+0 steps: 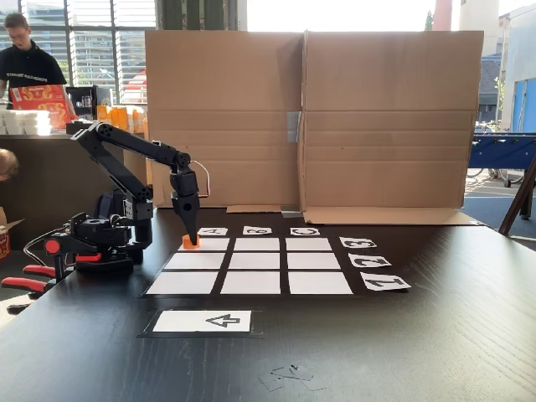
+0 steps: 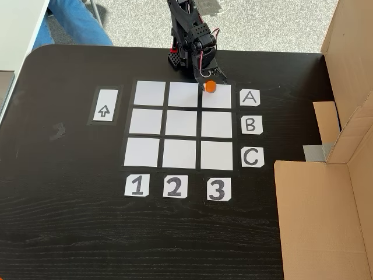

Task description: Pick up the round, orange token and place it in the grid on square A3.

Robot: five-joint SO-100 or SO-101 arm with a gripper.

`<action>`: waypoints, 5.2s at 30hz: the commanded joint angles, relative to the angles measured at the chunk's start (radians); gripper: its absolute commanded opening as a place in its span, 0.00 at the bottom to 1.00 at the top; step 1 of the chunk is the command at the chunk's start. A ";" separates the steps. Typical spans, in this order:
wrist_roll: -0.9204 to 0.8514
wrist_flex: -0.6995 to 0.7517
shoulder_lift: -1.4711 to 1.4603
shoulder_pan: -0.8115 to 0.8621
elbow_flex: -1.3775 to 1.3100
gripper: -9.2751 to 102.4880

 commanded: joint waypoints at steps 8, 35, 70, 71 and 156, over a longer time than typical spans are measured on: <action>0.086 -0.037 0.067 0.017 -0.020 0.48; 0.221 -0.020 0.558 0.749 -0.318 0.39; 1.146 -0.437 0.963 2.286 0.163 0.08; 1.146 -0.440 0.991 2.301 0.202 0.08; 1.100 -0.374 1.081 2.381 0.410 0.08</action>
